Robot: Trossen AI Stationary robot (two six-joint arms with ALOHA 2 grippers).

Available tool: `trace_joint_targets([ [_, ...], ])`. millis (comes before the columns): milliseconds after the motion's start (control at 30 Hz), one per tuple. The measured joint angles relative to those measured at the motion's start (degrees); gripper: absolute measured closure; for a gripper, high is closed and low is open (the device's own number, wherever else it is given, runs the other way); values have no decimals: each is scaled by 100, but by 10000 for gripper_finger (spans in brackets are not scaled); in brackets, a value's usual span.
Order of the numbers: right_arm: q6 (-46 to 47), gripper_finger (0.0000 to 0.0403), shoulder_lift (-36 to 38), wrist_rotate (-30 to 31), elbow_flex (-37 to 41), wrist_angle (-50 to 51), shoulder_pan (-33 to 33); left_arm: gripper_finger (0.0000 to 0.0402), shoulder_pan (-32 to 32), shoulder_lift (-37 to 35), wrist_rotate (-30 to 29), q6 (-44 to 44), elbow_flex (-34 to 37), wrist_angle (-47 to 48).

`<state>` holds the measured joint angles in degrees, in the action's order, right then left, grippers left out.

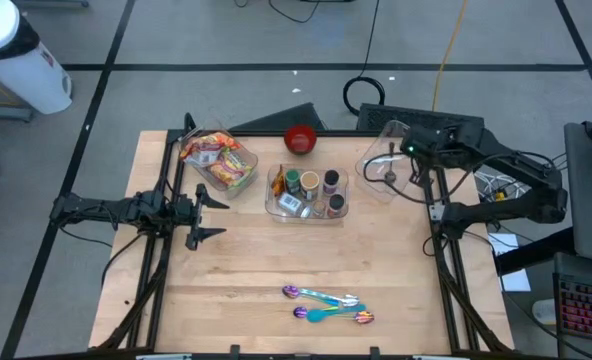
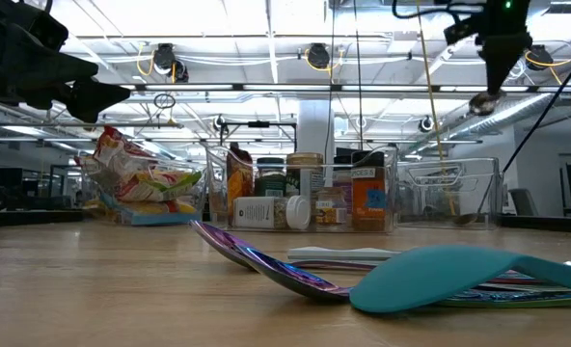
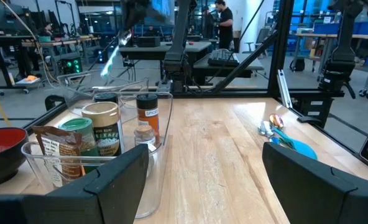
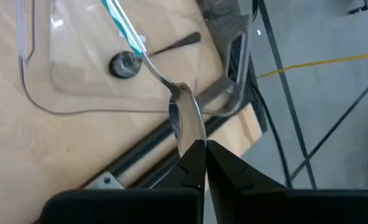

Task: Pick & Place Food Item
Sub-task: Put the top silver spoon into the right transparent bin

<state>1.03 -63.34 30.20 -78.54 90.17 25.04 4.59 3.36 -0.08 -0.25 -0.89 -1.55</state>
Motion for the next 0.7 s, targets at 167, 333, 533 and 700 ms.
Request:
trace_joint_targets([
  [167, -418, 403, -29, -1, 669, -102, -1, 78, -1, 0, 0, 1, 0, -1],
  [333, -866, 403, -32, 11, 1501, -667, -1, 78, 0, 0, 0, 0, 0, 0],
  [533, -1387, 403, -30, 598, 2381, -1746, -1, 78, 1, 0, 0, 0, 0, -1],
  [700, -1865, 401, -30, 1228, 2894, -2484, -1, 78, -1, 0, 0, 0, 0, -1],
])
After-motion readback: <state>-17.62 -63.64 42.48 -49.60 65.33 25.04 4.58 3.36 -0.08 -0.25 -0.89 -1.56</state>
